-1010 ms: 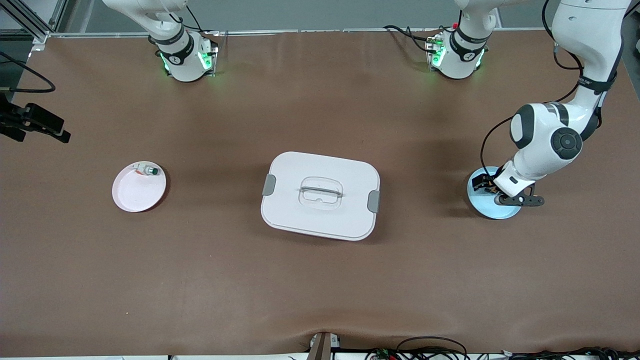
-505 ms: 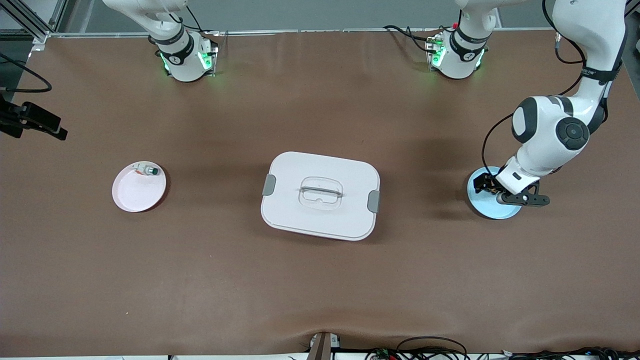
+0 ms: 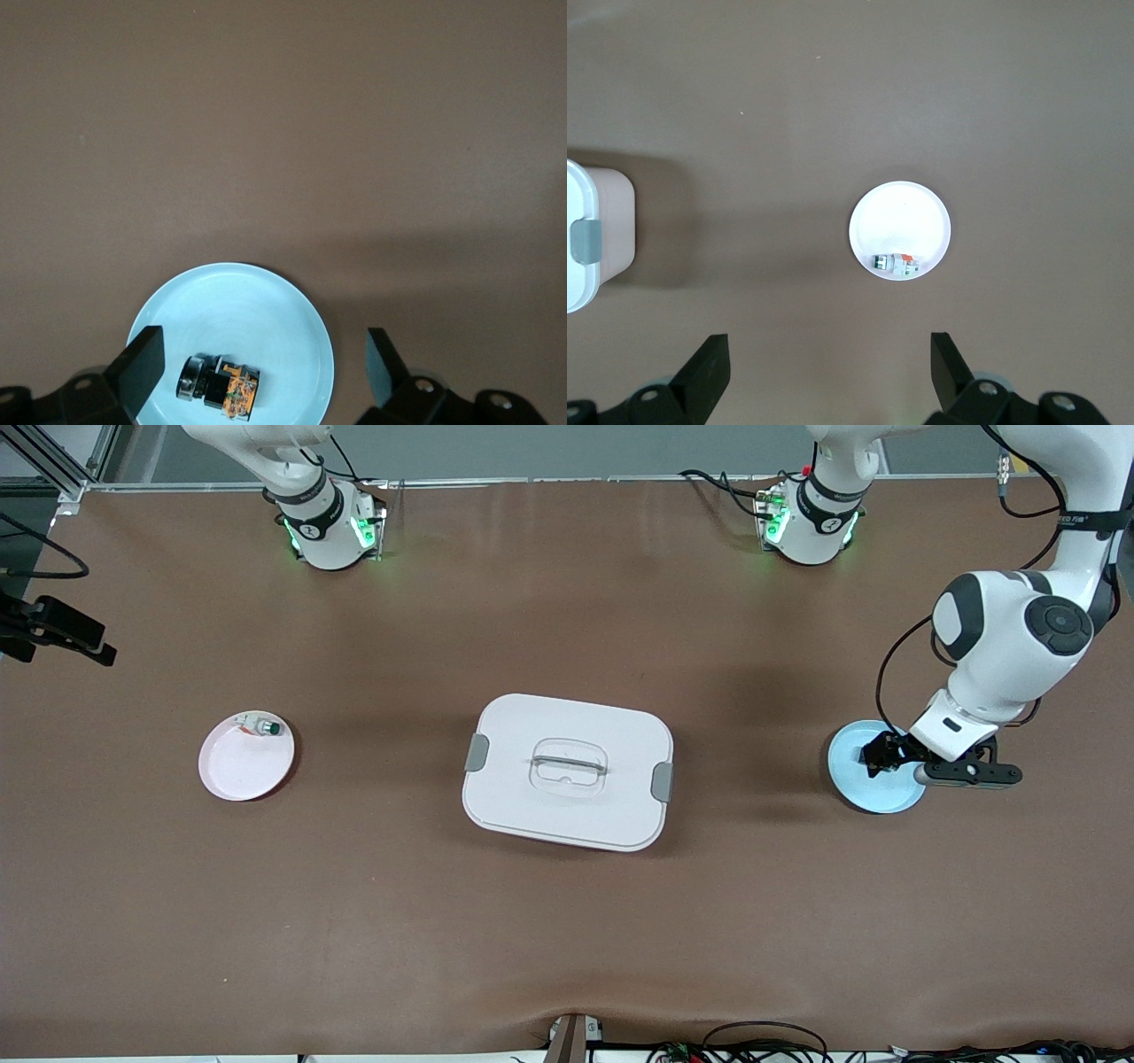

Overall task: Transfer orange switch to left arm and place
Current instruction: 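Open the left gripper and lift it off the switch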

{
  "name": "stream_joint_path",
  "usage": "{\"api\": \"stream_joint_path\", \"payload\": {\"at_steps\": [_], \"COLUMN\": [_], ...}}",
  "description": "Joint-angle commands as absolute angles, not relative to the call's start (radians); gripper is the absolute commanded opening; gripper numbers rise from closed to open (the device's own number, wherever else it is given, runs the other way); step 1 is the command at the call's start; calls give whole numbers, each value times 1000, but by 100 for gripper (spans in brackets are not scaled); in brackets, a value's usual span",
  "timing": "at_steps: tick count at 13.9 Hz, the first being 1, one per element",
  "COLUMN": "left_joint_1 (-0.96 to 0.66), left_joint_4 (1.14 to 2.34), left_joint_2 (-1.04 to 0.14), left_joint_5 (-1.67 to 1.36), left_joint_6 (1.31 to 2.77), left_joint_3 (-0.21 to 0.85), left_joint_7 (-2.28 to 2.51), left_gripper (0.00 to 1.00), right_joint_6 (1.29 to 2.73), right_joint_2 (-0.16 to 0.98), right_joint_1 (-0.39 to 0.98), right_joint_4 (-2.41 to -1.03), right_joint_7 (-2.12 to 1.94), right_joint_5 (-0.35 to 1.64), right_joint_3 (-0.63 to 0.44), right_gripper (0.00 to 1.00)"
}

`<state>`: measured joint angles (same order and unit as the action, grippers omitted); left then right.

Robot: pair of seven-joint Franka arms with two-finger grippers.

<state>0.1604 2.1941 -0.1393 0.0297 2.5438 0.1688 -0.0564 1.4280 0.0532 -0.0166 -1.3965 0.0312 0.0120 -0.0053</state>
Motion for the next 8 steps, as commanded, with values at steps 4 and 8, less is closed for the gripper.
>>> {"api": "stream_joint_path", "payload": {"at_steps": [4, 8], "left_joint_1": [172, 189], "left_joint_4": [2030, 1916], "left_joint_2": [-95, -94], "left_joint_5": [6, 5], "left_joint_6": [2274, 2137], "left_joint_3": [175, 179], "left_joint_7": [-66, -64], "left_gripper": [100, 100], "right_joint_6": [1420, 1424], "right_joint_2": [34, 34], "right_joint_1": [-44, -46], "right_joint_4": [-1393, -1391], "right_joint_7": [31, 29], "right_joint_5": [14, 14], "right_joint_3": [-14, -11], "right_gripper": [100, 100]}}
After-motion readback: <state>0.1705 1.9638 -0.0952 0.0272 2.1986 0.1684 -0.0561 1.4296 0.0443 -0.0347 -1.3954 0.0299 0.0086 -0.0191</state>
